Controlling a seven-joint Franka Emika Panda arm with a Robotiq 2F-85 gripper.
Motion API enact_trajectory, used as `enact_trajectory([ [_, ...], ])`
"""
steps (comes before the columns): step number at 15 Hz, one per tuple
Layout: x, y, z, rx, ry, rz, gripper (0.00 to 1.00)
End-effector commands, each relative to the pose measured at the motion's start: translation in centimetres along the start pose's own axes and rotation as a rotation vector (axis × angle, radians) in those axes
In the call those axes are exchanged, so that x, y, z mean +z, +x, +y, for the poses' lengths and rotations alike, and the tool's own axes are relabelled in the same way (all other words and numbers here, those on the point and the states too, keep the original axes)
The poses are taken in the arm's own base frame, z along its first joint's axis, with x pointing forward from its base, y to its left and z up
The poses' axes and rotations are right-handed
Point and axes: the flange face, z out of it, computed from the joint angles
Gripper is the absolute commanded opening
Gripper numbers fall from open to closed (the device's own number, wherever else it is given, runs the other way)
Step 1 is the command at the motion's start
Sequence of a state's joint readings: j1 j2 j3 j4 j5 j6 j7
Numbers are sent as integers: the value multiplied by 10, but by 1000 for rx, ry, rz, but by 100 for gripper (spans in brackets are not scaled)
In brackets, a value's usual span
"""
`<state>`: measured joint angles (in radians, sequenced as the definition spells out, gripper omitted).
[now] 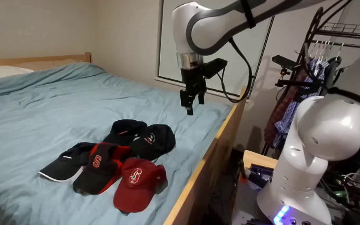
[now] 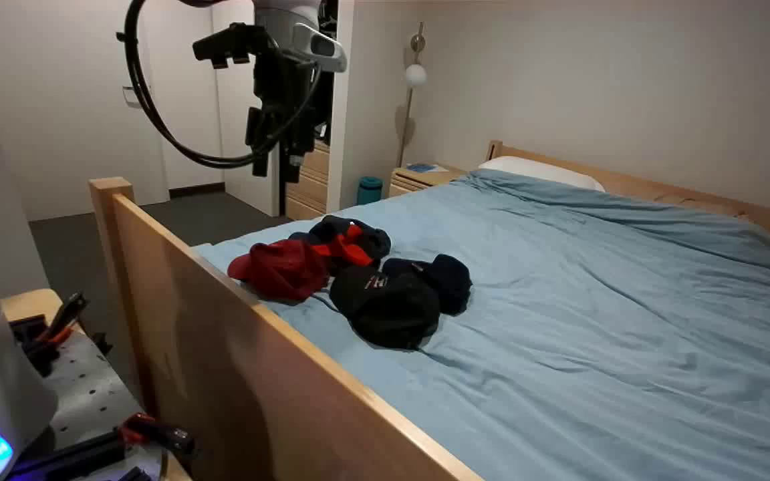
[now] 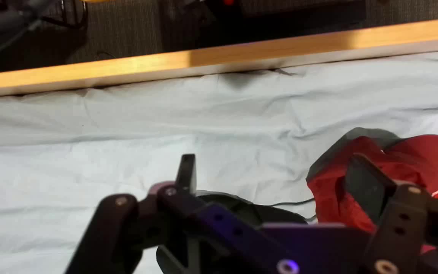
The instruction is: Put the black cap on the bottom right on top of the black cap on the upper right
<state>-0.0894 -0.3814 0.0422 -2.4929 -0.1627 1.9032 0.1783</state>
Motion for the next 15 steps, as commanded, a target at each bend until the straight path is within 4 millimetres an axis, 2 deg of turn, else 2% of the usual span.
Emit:
enact_trajectory([
  [1, 0, 0, 0, 0, 0, -1, 100],
  [4, 9, 16, -6, 5, 58, 7, 100],
  [6, 24, 33, -15, 9, 95, 14, 100],
  [10, 61, 68, -48, 1, 166, 47, 100],
  [15, 105, 102, -88, 35, 106, 144, 100],
])
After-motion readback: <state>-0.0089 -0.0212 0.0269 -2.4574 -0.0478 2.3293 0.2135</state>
